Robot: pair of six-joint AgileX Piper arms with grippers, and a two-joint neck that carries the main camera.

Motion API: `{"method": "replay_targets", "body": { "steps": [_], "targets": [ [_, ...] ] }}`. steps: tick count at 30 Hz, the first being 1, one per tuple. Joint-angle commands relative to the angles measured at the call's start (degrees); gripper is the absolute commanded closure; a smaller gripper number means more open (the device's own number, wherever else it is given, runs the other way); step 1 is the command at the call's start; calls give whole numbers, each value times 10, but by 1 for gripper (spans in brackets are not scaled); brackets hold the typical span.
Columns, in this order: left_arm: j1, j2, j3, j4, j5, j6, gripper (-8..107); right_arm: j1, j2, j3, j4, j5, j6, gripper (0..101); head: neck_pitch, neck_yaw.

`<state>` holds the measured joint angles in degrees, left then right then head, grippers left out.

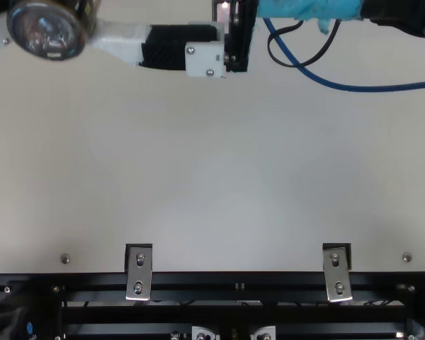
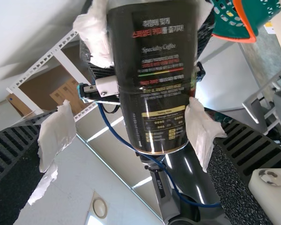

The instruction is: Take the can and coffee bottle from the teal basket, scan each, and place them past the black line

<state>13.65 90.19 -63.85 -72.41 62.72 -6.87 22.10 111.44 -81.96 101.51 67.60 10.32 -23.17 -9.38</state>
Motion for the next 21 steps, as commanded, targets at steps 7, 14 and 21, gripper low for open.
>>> {"method": "replay_targets", "body": {
  "steps": [7, 14, 21],
  "targets": [
    [29, 28, -24, -57, 49, -15, 89, 0, 0, 0, -11, -6, 0, 0, -18, -4],
    [36, 31, -21, -66, 68, -13, 89, 0, 0, 0, -13, -7, 0, 0, -18, -4],
    [0, 16, 7, -64, 55, -3, 89, 0, 0, 0, -15, -8, 0, 0, -18, -4]
  ]
}}
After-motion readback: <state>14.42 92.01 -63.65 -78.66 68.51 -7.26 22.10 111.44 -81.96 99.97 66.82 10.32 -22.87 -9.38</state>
